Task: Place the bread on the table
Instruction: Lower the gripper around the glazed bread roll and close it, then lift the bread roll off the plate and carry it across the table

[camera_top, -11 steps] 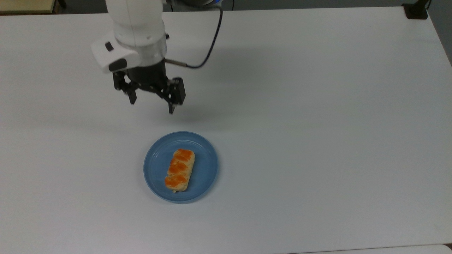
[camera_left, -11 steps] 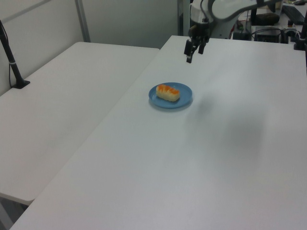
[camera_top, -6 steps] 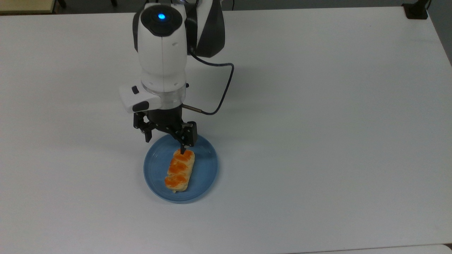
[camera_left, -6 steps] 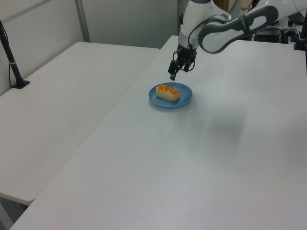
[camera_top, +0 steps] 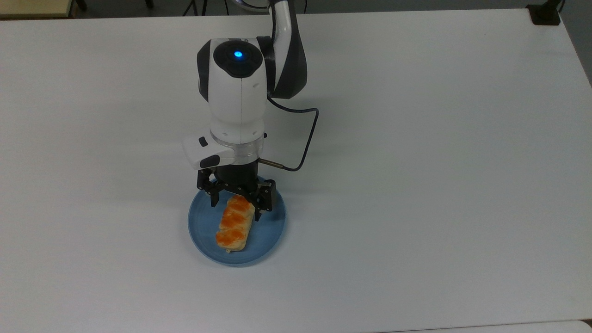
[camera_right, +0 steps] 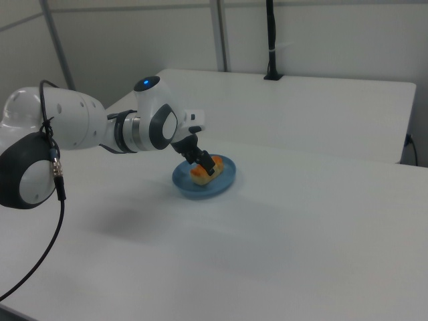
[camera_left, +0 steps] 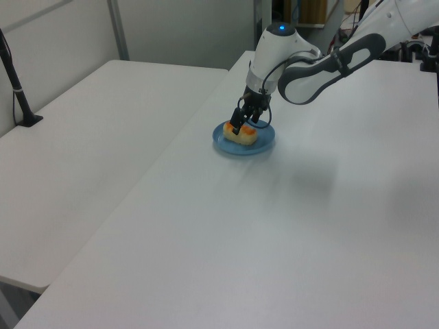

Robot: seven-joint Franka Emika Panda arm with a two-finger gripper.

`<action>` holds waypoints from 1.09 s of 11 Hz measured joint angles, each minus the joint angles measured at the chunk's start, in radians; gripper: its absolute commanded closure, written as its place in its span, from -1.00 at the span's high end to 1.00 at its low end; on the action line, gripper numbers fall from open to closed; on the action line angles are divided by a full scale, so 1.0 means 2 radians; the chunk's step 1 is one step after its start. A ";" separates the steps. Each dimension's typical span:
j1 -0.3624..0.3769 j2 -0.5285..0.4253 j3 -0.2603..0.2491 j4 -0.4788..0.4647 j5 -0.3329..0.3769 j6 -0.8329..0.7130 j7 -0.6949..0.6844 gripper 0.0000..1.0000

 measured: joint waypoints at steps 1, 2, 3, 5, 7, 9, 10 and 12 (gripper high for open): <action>0.002 0.004 0.000 0.000 -0.007 0.000 0.002 -0.02; 0.005 0.007 0.000 0.000 -0.018 0.000 0.003 -0.24; 0.005 0.010 0.000 0.000 -0.031 0.000 0.006 -0.33; 0.006 0.010 0.000 0.002 -0.037 0.000 0.009 -0.36; 0.005 0.007 0.000 0.008 -0.037 0.000 0.009 -0.36; 0.002 -0.014 -0.001 0.013 -0.037 -0.031 0.008 -0.37; -0.005 -0.032 -0.002 0.014 -0.037 -0.061 -0.010 -0.37; -0.028 -0.075 -0.002 0.012 -0.033 -0.132 -0.091 -0.37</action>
